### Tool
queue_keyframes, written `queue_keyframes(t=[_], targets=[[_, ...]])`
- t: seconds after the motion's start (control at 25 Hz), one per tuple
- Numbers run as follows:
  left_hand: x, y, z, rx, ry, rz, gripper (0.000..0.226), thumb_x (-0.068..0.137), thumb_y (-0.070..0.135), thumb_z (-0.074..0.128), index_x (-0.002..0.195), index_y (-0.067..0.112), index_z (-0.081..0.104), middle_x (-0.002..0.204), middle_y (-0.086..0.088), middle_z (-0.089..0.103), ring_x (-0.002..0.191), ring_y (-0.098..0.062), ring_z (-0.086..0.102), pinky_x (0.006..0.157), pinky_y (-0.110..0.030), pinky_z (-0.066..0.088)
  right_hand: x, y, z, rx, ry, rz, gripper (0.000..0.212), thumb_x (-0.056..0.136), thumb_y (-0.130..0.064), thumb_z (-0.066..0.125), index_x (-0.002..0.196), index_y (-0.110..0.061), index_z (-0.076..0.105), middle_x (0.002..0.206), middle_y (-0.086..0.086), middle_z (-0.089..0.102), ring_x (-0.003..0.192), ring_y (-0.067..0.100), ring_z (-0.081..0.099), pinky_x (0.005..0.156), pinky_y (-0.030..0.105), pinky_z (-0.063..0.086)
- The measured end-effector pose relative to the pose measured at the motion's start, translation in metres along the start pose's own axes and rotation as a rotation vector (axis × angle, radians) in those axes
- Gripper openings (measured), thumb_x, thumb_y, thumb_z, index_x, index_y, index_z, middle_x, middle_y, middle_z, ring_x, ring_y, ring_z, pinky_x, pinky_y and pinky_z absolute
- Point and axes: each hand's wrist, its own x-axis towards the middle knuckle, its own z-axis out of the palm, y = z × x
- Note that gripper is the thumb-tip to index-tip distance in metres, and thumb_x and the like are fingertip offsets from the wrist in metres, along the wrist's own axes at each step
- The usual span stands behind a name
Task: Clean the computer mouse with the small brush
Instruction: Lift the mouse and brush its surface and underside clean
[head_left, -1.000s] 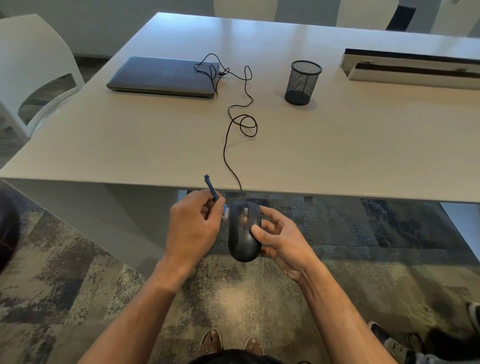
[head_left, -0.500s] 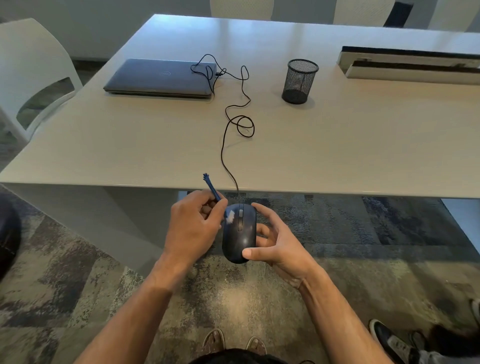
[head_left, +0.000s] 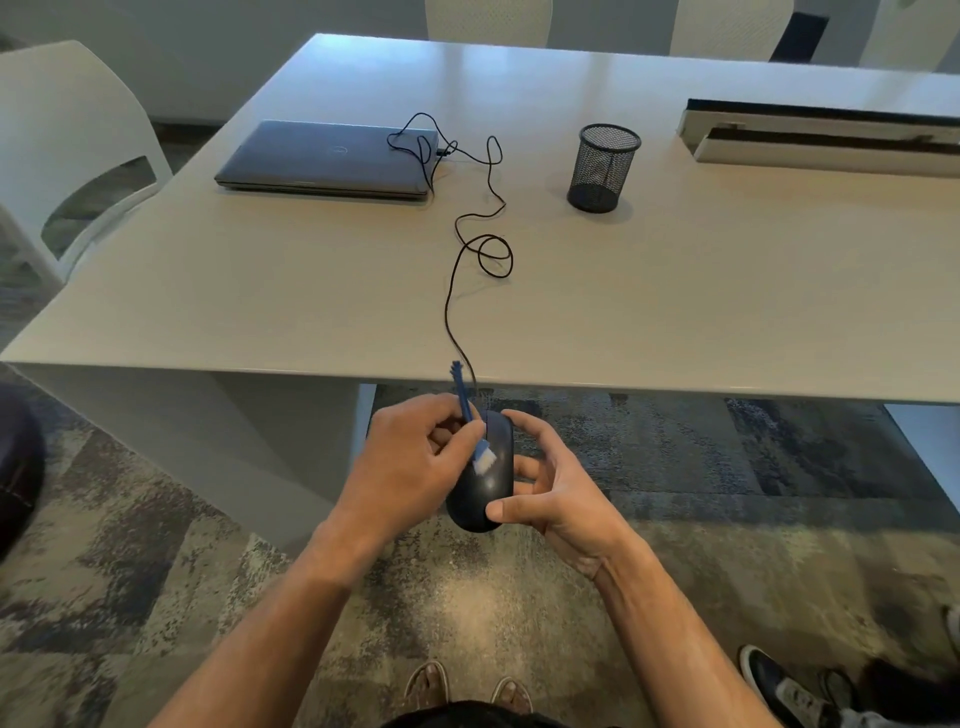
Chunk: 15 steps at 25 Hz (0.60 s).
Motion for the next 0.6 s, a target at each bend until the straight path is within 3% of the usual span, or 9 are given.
queue_keyframes(t=[0.12,0.2,0.28,0.32,0.36,0.48,0.56,0.6], targets=[[0.010,-0.002,-0.005,0.180,0.207,0.024,0.009,0.095,0.019,0.068,0.088,0.014,0.073,0.070,0.009,0.064,0.059,-0.005,0.057,0.056,-0.016,0.046,-0.003,0.000,0.000,-0.010,0.007,0.010,0.104,0.055,0.009,0.087,0.141,-0.031,0.046,0.123,0.025,0.068,0.102,0.043,0.070,0.087,0.056,0.057],[0.013,-0.004,-0.011,-0.018,0.153,-0.040,0.009,0.095,0.020,0.068,0.087,0.018,0.073,0.066,0.007,0.068,0.056,-0.005,0.062,0.055,-0.014,0.049,-0.003,0.000,0.000,-0.008,0.006,0.007,0.103,0.056,0.010,0.086,0.141,-0.031,0.046,0.123,0.024,0.068,0.102,0.044,0.070,0.087,0.056,0.057],[0.011,0.001,-0.010,-0.247,-0.070,-0.096,0.008,0.094,0.020,0.069,0.088,0.022,0.073,0.069,0.003,0.073,0.059,-0.006,0.067,0.055,-0.018,0.054,-0.003,-0.001,-0.001,-0.004,0.011,0.004,0.103,0.056,0.013,0.085,0.142,-0.031,0.046,0.124,0.026,0.067,0.105,0.046,0.069,0.091,0.061,0.055],[0.010,0.001,-0.008,-0.210,-0.130,-0.091,0.008,0.094,0.020,0.069,0.088,0.023,0.073,0.071,0.003,0.073,0.062,-0.007,0.068,0.057,-0.021,0.056,-0.003,-0.001,-0.001,-0.005,0.007,0.006,0.103,0.057,0.013,0.085,0.142,-0.031,0.046,0.124,0.026,0.067,0.105,0.046,0.069,0.091,0.061,0.055],[0.010,0.000,-0.006,-0.129,-0.115,-0.085,0.008,0.095,0.021,0.068,0.088,0.023,0.072,0.070,0.005,0.072,0.065,-0.006,0.068,0.059,-0.022,0.057,-0.003,-0.001,0.000,-0.013,0.002,0.009,0.103,0.056,0.012,0.085,0.142,-0.031,0.046,0.124,0.026,0.067,0.104,0.045,0.070,0.089,0.059,0.056],[0.017,0.000,-0.006,0.105,0.142,-0.036,0.010,0.096,0.020,0.067,0.087,0.020,0.070,0.069,0.014,0.063,0.064,0.003,0.061,0.058,-0.013,0.049,-0.005,-0.002,0.002,-0.043,-0.001,0.021,0.104,0.055,0.010,0.086,0.142,-0.032,0.046,0.123,0.026,0.067,0.099,0.043,0.071,0.082,0.052,0.058],[0.022,-0.003,-0.009,0.045,0.168,-0.031,0.011,0.095,0.021,0.067,0.086,0.019,0.071,0.067,0.011,0.065,0.060,0.000,0.062,0.056,-0.013,0.049,-0.005,-0.003,0.003,-0.048,-0.005,0.025,0.105,0.055,0.009,0.086,0.142,-0.032,0.045,0.124,0.027,0.067,0.097,0.042,0.072,0.081,0.051,0.059],[0.024,-0.003,-0.011,-0.065,0.094,-0.061,0.010,0.095,0.021,0.068,0.085,0.021,0.071,0.067,0.006,0.068,0.059,-0.003,0.064,0.055,-0.016,0.051,-0.005,-0.003,0.003,-0.047,-0.007,0.025,0.105,0.054,0.009,0.087,0.142,-0.032,0.045,0.124,0.027,0.066,0.097,0.042,0.072,0.081,0.052,0.059]])
